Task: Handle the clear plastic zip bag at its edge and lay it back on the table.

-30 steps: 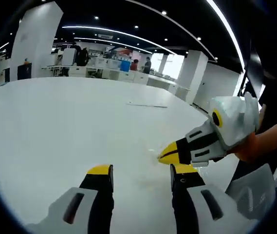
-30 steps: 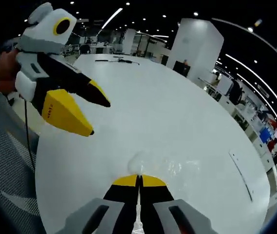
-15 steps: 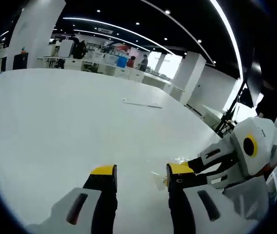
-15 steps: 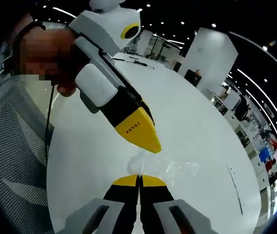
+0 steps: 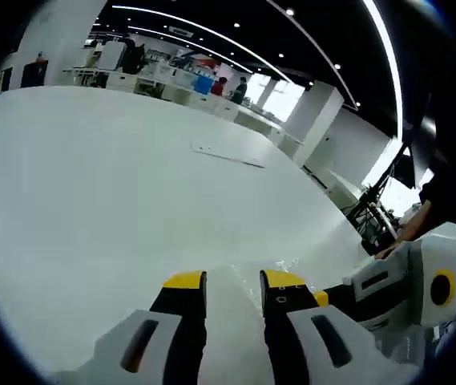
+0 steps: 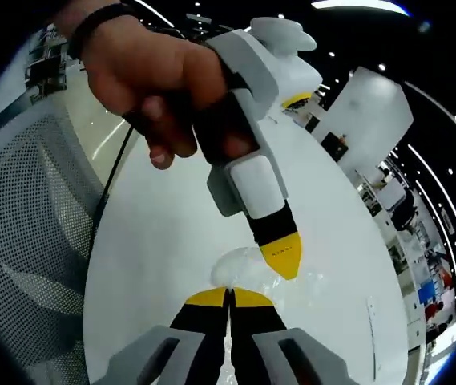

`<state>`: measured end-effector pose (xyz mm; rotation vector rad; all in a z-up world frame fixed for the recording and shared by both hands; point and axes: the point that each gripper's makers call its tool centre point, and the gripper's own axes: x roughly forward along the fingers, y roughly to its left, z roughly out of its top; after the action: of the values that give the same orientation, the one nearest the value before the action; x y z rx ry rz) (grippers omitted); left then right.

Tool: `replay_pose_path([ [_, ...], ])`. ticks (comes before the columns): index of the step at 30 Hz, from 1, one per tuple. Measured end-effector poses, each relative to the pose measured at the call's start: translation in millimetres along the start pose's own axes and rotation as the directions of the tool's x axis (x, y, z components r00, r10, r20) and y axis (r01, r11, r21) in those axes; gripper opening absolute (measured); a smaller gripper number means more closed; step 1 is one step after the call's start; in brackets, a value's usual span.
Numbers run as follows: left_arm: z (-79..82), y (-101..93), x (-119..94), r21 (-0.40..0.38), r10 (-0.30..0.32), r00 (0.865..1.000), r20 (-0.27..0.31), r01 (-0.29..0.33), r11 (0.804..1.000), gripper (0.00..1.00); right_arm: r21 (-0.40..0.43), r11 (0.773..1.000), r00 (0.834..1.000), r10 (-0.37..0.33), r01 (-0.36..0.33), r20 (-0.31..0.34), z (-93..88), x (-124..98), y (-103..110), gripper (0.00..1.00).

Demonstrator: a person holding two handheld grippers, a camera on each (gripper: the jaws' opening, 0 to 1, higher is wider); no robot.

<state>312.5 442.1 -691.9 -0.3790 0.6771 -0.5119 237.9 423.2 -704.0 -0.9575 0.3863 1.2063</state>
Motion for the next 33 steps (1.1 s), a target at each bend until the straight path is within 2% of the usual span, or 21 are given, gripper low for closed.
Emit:
replay_pose_path([
  [11, -6.9, 7.2, 3.8, -0.015, 0.032, 0.998, -0.051, -0.033, 0.999, 0.11, -0.064, 0.998, 1.0, 0.0, 0.0, 0.005, 5.6, 0.7, 4.9, 0.0],
  [14, -7.0, 10.3, 2.8, -0.019, 0.047, 0.997, -0.055, -0.048, 0.999, 0.03, -0.059, 0.998, 1.0, -0.001, 0.001, 0.001, 4.1, 0.7, 4.8, 0.0],
  [16, -7.0, 11.0, 1.4, -0.051, 0.04, 0.998, -0.055, -0.043, 0.998, 0.0, -0.037, 0.999, 1.0, -0.005, 0.005, 0.0, 1.5, 0.6, 3.8, 0.0],
  [23, -13.3, 13.7, -5.3, -0.111, 0.029, 0.998, -0.058, -0.035, 0.993, 0.0, -0.018, 1.0, 1.0, -0.016, 0.016, -0.022, -8.3, 0.4, 2.2, 0.0],
  [33, -18.9, 8.7, -12.8, -0.174, 0.008, 0.999, -0.032, -0.013, 0.985, 0.0, 0.032, 0.999, 0.998, -0.033, 0.035, -0.062, -27.2, 3.0, -3.2, 0.0],
])
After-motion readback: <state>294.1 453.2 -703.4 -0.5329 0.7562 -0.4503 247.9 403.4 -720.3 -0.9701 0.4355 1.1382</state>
